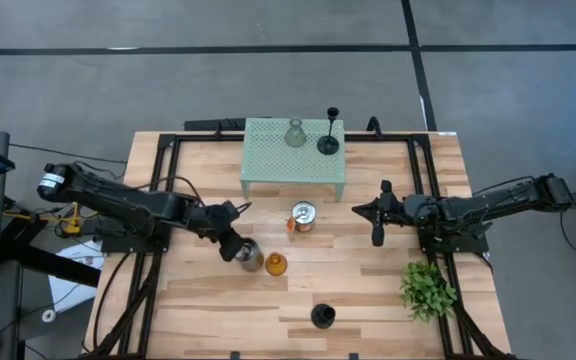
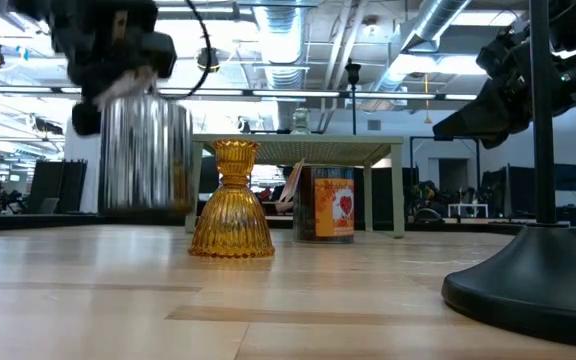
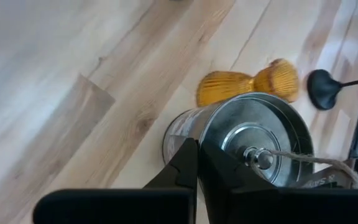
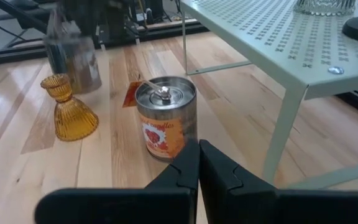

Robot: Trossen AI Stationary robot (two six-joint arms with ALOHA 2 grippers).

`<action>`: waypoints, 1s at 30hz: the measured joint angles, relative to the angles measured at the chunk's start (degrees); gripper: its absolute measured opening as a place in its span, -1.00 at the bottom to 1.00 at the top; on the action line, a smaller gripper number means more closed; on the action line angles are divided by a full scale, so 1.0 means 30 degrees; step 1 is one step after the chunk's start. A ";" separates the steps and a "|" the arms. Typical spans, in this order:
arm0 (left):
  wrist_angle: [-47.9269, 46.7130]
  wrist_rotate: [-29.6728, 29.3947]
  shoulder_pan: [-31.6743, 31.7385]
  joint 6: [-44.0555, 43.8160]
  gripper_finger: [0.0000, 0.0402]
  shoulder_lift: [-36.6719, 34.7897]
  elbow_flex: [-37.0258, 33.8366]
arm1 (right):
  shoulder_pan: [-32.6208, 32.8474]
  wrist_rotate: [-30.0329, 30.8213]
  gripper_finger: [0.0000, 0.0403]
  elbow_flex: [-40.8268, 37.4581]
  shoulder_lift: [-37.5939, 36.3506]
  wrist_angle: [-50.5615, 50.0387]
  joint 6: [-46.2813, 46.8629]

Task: Pick & Place candle stick holders
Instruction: Put the bottom silver scented candle on the shelf

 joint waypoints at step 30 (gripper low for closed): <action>-0.8355 0.0366 1.2758 1.2573 -0.98 0.3786 1.5050 | 0.0000 0.0006 -1.00 0.0000 0.0000 -0.0158 -0.0007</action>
